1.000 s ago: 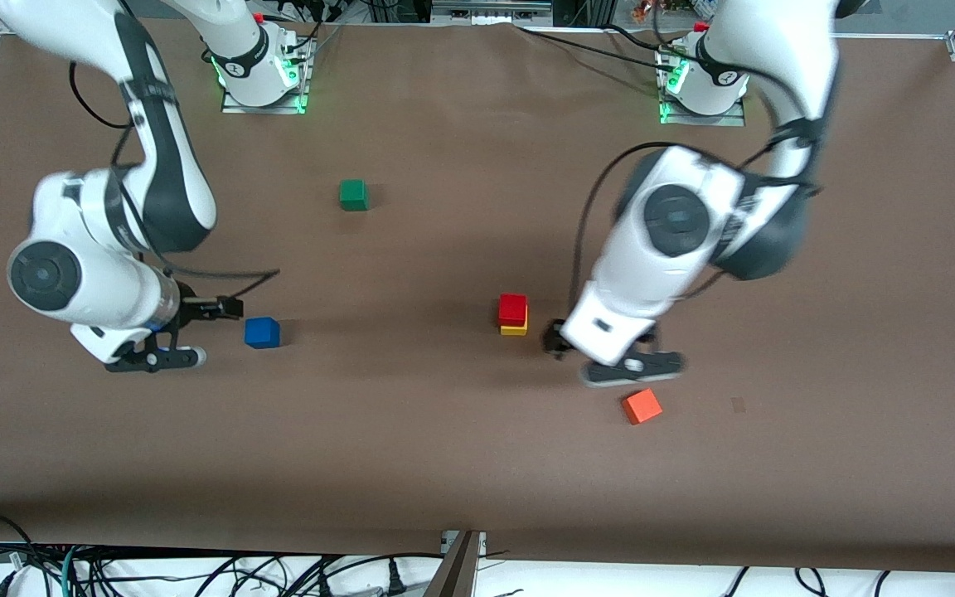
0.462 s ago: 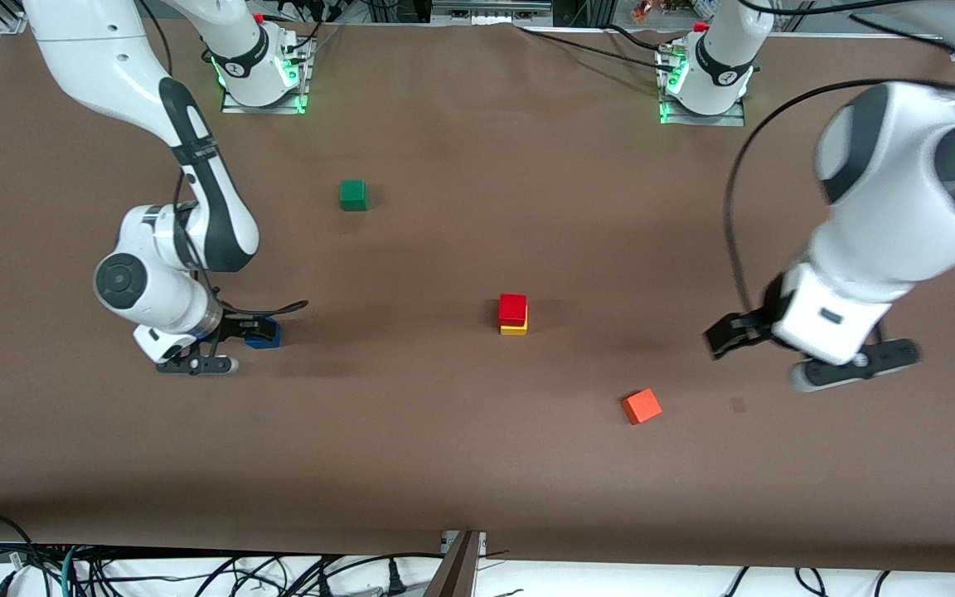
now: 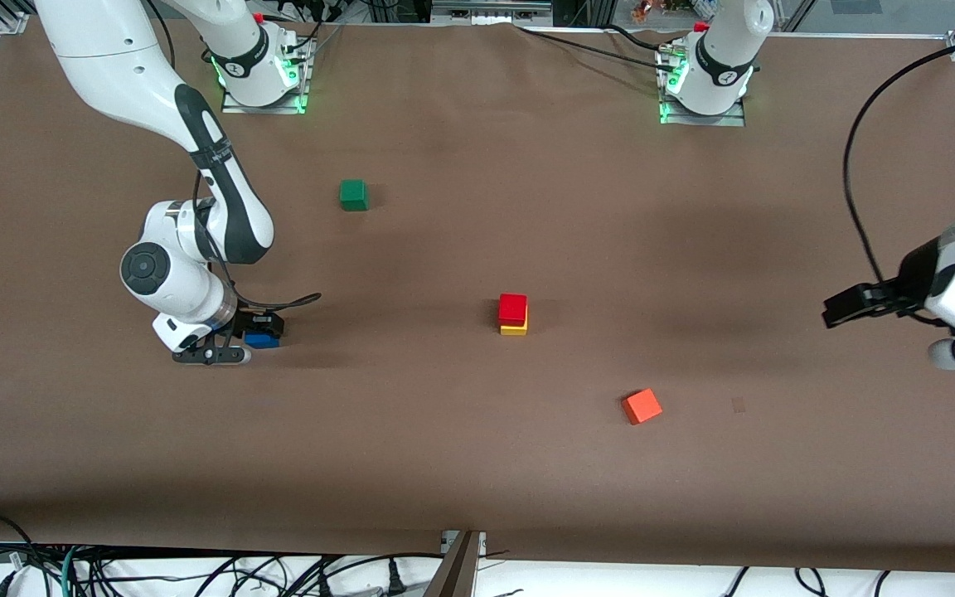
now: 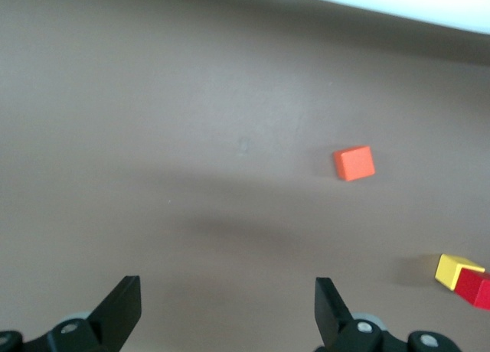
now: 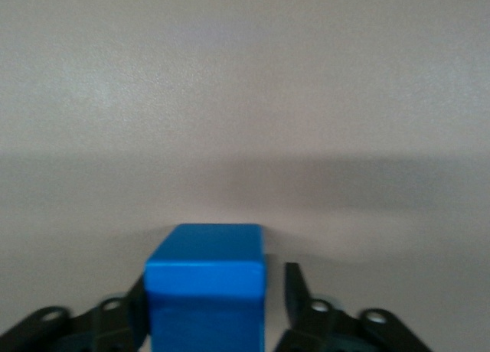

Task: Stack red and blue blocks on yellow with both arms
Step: 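Grasp the blue cube with the right gripper while the left gripper withdraws, then carry the blue cube with the right gripper over the red cube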

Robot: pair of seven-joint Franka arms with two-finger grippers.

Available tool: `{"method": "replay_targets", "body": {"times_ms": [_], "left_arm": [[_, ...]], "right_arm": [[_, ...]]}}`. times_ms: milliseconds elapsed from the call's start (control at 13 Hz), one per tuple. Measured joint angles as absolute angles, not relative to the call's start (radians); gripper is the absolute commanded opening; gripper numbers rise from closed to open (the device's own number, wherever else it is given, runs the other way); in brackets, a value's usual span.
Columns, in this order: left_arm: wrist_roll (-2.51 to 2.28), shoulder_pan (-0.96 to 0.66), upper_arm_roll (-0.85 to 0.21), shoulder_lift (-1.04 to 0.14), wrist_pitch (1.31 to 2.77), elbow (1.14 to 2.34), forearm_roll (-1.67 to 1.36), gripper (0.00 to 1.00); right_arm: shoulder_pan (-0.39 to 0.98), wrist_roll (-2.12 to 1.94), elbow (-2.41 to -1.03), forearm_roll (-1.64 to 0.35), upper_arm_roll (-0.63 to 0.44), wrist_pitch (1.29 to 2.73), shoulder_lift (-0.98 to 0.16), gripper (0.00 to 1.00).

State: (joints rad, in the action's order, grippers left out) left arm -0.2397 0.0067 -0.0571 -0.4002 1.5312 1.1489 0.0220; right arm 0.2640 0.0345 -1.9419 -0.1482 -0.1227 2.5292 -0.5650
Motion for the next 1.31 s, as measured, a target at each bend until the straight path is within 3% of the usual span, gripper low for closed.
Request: {"method": "replay_targets", "body": {"times_ms": [231, 692, 1000, 1308], "left_arm": [[-0.239, 0.008, -0.058, -0.389, 1.468, 1.151, 0.022, 1.00], [-0.238, 0.038, -0.060, -0.289, 1.433, 1.242, 0.022, 1.00], [-0.238, 0.071, -0.062, -0.226, 1.460, 1.334, -0.034, 1.00], [-0.237, 0.077, -0.065, -0.212, 1.483, 1.393, -0.035, 1.00]], "right_arm": [[0.265, 0.035, -1.920, -0.148, -0.108, 2.507, -0.551, 0.35], [0.293, 0.247, -1.639, -0.155, -0.005, 2.107, -0.494, 0.40], [0.458, 0.562, -1.533, -0.155, 0.020, 2.083, -0.514, 0.40], [0.640, 0.788, -1.323, -0.142, 0.021, 2.086, -0.648, 0.39]]}}
